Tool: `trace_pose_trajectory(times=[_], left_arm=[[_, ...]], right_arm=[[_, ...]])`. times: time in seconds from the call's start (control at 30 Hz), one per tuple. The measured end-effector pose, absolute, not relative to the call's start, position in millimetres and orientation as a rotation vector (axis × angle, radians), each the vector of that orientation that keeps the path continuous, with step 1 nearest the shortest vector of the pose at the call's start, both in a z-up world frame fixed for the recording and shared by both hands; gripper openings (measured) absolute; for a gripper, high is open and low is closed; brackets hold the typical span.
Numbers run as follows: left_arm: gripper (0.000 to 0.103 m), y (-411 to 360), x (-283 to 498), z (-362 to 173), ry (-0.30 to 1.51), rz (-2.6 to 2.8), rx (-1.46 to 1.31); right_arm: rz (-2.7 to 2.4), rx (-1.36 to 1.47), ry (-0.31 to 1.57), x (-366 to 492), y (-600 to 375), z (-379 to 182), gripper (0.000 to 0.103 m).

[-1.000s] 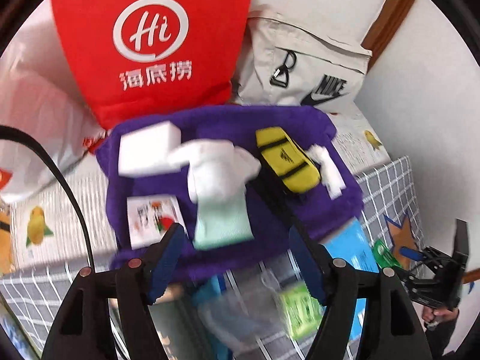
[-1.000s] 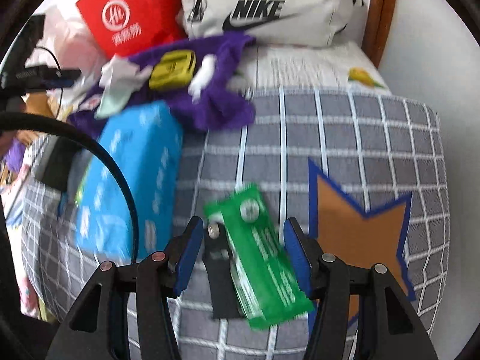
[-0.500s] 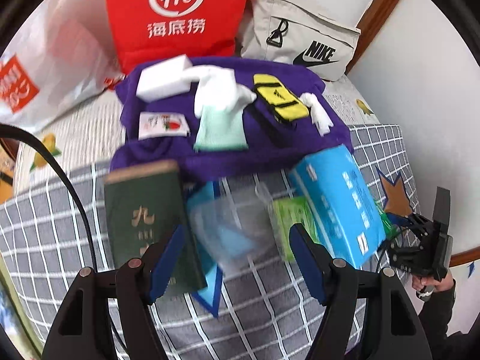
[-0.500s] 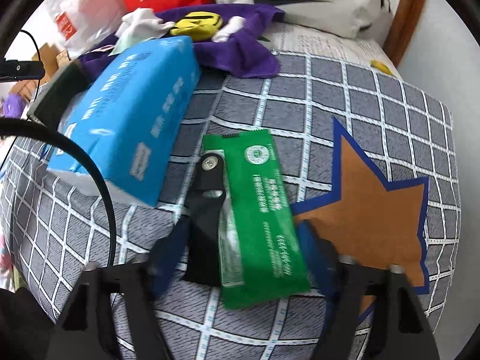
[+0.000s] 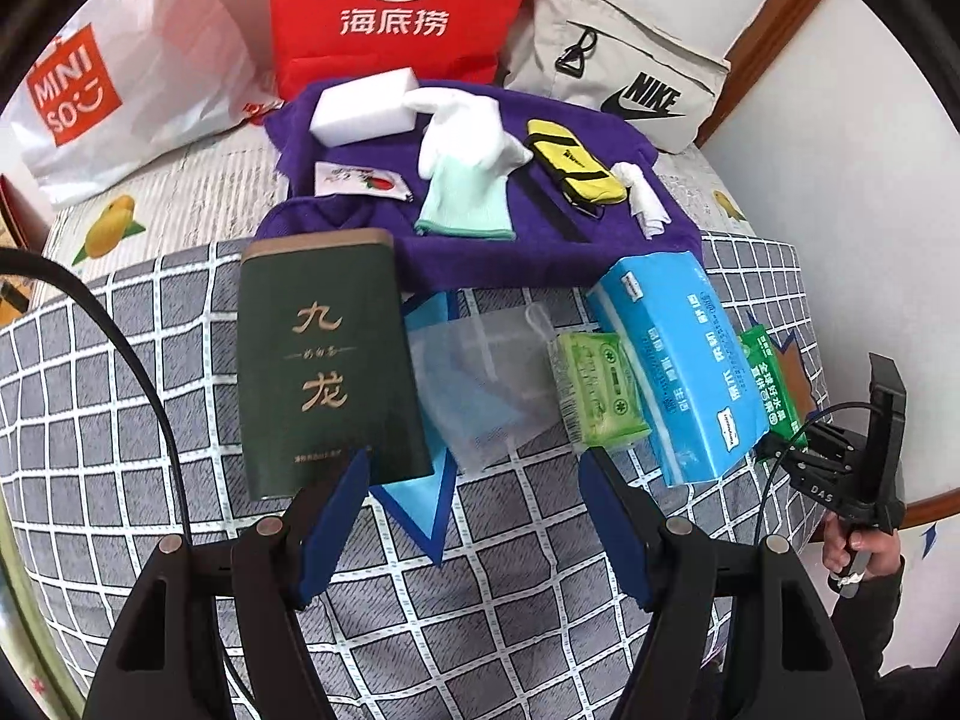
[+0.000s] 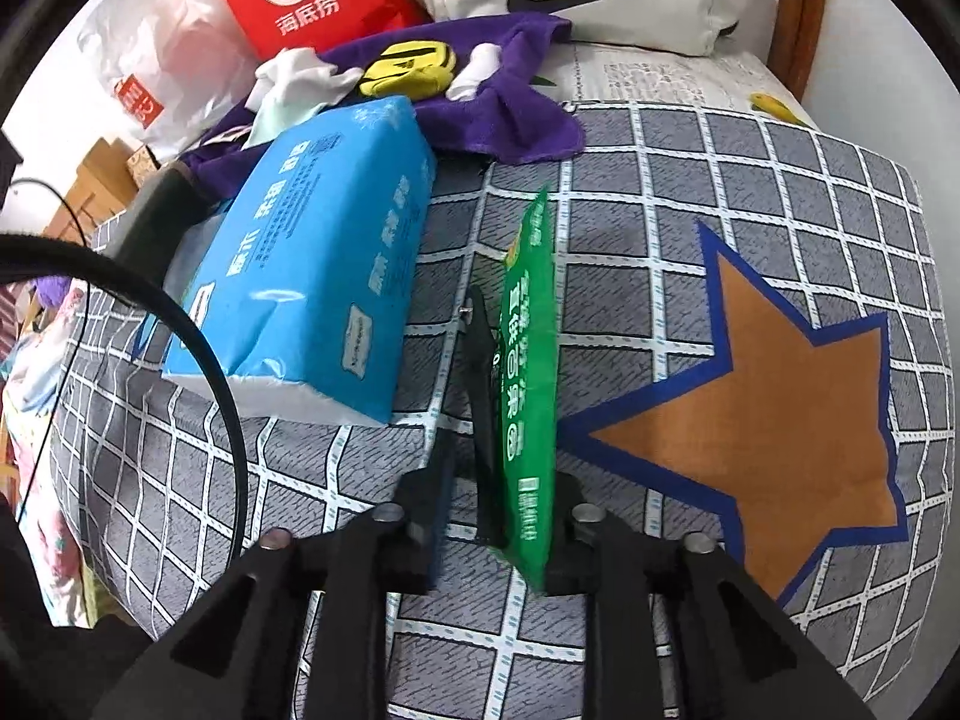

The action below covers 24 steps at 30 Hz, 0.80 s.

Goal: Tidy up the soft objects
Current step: 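Grasp the green packet on the bed with the right gripper, then grasp the green cassette-print tissue pack with the left gripper while the right gripper lifts the green packet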

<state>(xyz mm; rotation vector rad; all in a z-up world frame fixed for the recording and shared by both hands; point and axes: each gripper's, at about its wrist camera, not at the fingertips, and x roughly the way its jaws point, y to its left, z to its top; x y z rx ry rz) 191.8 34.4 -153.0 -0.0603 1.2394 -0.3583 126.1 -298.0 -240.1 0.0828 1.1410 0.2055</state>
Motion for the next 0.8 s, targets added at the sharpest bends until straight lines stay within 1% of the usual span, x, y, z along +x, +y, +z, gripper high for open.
trace_pose_trajectory(times=[0.03, 0.1, 0.2, 0.27, 0.3, 0.33, 0.57, 0.8], left_arm=[[0.071, 36, 192, -154, 1.242, -0.358, -0.065], [0.071, 39, 191, -157, 1.247, -0.356, -0.078], [0.071, 39, 190, -159, 1.251, -0.366, -0.088], [0.071, 38, 189, -160, 1.256, -0.367, -0.087], [0.071, 37, 189, -161, 1.258, -0.368, -0.084], [0.071, 37, 189, -162, 1.261, -0.368, -0.081], [0.072, 34, 186, -166, 1.273, -0.376, -0.066], [0.072, 34, 185, -161, 1.256, -0.374, -0.06]], right_arm=[[0.201, 0.085, 1.137, 126, -300, -239, 0.042], [0.194, 0.093, 1.111, 125, -304, -232, 0.048], [0.224, 0.149, 1.1, 129, -310, -228, 0.047], [0.234, 0.177, 1.098, 133, -313, -227, 0.038], [0.242, 0.188, 1.101, 134, -313, -227, 0.021], [0.25, 0.197, 1.109, 135, -314, -227, 0.006], [0.252, 0.19, 1.109, 141, -306, -228, 0.006], [0.249, 0.249, 1.049, 132, -324, -203, 0.004]])
